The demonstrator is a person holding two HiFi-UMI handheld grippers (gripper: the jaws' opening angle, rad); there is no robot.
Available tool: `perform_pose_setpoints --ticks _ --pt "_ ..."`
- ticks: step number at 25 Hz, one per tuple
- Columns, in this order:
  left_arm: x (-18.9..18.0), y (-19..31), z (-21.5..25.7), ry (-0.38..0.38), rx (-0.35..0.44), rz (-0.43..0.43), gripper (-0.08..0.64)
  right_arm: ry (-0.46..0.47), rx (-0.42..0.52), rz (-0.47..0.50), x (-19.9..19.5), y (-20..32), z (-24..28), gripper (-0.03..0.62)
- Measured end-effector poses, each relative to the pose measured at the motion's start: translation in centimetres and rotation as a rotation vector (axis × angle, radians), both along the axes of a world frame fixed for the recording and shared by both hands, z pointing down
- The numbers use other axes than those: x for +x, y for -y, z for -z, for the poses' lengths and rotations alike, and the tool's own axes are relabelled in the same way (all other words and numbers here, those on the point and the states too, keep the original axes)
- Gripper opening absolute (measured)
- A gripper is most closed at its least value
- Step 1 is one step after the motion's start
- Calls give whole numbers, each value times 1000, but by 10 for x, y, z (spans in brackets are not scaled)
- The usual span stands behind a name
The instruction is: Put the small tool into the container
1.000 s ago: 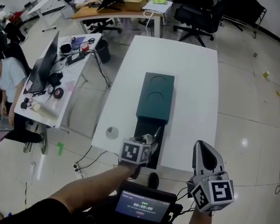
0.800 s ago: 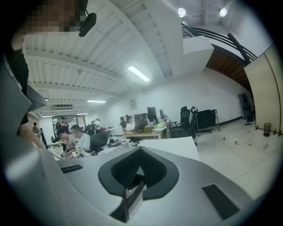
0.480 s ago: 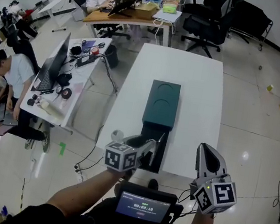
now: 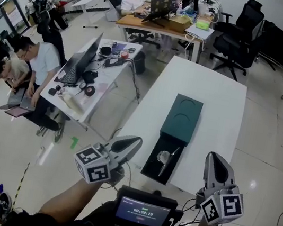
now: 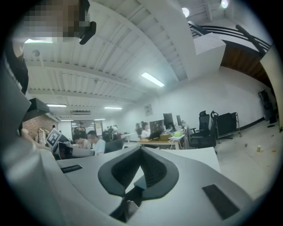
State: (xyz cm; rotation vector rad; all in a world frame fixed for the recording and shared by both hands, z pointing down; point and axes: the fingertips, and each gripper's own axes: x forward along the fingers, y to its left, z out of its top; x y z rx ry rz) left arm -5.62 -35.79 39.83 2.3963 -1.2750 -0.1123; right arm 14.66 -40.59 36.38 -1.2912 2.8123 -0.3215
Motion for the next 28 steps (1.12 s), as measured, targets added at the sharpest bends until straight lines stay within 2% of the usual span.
perform_pose_setpoints --ticks 4,9,11,18,21,26,28 --pt "-20 -16 37 -14 87 52 15 35 15 47 -4 1 7 3" --pt "-40 -49 54 84 154 51 15 32 25 72 -23 -26 11 3" --pt "-48 -71 60 85 169 36 15 21 37 65 -32 -51 16 3" --pt "-120 -181 67 95 177 48 15 -14 59 -7 -96 -178 34 3" --pt "-153 -239 74 102 213 18 15 -31 75 -45 -127 -242 41 3" --pt "-199 -337 86 50 254 -53 15 -36 72 -123 -164 -350 43 2" --pt "-211 -368 87 53 253 -87 15 -53 75 -140 -177 -384 44 3"
